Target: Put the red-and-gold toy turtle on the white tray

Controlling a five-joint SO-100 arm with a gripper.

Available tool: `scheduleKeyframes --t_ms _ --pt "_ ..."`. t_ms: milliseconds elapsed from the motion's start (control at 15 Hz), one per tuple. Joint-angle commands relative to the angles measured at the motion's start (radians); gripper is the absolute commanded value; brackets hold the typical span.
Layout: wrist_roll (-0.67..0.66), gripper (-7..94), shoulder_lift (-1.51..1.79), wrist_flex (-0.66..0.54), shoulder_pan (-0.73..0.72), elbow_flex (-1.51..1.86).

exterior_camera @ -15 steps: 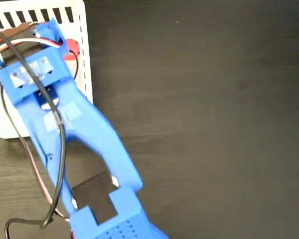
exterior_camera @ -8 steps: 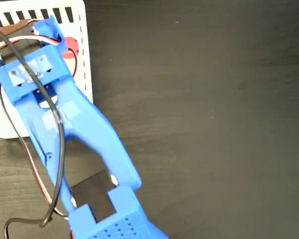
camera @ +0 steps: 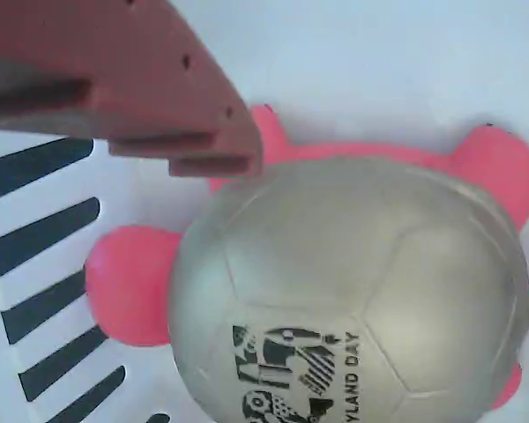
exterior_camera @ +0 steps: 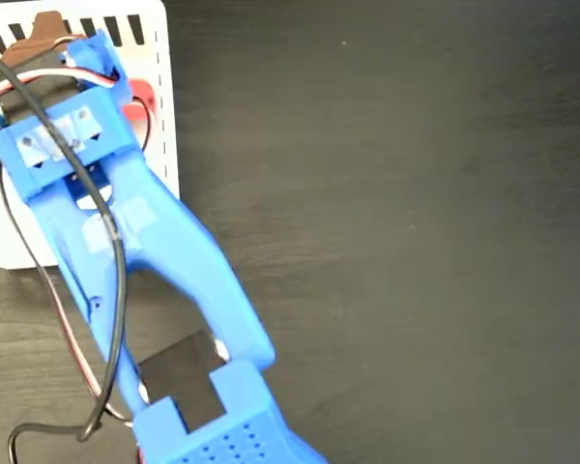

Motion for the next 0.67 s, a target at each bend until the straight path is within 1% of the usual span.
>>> scheduleKeyframes --t_ms 0,200,333,533,600 --pt "0.017 62 0.066 0.021 -0.009 -0.029" --pt "0.023 62 0.075 0.023 -0.008 -0.029" --pt "0.038 48 0.078 0.04 -0.006 -0.048" --pt "0.028 28 0.098 0.02 0.003 -0.051" --pt "0.026 22 0.103 0.018 0.005 -0.051"
